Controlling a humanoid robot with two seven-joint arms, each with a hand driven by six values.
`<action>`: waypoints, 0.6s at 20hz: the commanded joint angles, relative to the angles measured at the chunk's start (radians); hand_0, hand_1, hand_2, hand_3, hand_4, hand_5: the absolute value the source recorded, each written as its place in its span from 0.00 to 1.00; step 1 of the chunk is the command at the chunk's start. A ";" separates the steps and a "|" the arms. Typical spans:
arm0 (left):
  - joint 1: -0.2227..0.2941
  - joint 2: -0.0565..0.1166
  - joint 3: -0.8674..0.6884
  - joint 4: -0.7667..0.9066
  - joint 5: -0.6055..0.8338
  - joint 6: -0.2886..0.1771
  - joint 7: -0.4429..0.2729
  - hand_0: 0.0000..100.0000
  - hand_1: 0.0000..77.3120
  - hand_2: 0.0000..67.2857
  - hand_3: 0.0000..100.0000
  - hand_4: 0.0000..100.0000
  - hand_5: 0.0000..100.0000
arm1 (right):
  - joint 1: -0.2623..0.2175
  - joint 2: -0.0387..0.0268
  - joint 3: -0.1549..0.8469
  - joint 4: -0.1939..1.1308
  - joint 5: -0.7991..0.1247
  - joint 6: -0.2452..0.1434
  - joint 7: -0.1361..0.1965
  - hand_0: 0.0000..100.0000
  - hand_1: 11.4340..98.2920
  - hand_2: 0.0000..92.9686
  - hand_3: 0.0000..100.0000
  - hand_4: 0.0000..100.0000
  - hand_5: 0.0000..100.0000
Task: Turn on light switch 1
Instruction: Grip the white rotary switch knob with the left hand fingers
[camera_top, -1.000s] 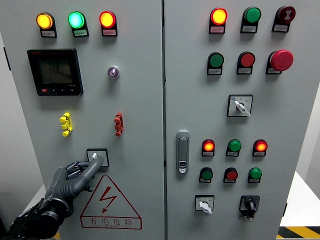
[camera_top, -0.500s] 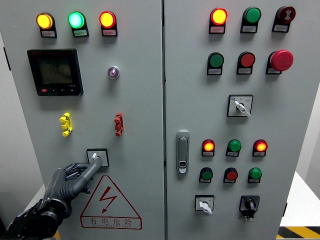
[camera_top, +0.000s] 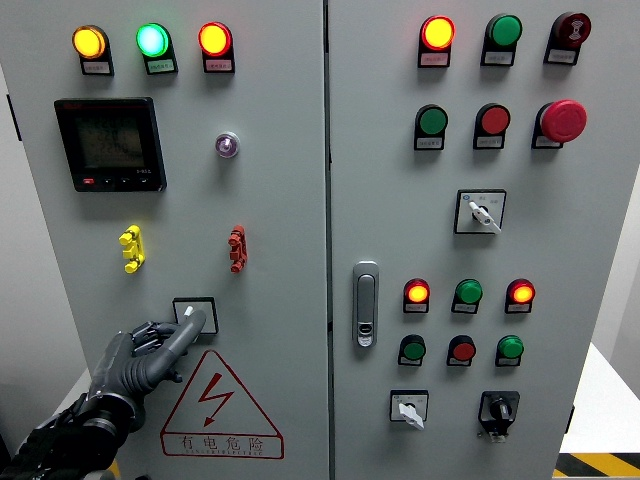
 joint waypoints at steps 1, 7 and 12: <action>0.000 0.000 0.000 0.000 0.000 0.000 0.000 0.00 0.82 0.75 0.81 0.99 0.73 | 0.000 -0.0015 0.000 -0.001 0.000 0.000 0.000 0.00 0.10 0.00 0.20 0.19 0.10; -0.002 0.003 0.000 0.003 0.002 0.000 0.005 0.00 0.80 0.75 0.81 0.99 0.73 | 0.000 0.0000 0.000 -0.001 0.000 0.000 0.000 0.00 0.10 0.00 0.20 0.19 0.10; -0.009 0.004 0.000 0.006 0.002 0.000 0.011 0.00 0.79 0.76 0.81 0.99 0.73 | 0.000 0.0000 0.000 0.001 0.000 0.000 0.000 0.00 0.10 0.00 0.20 0.19 0.10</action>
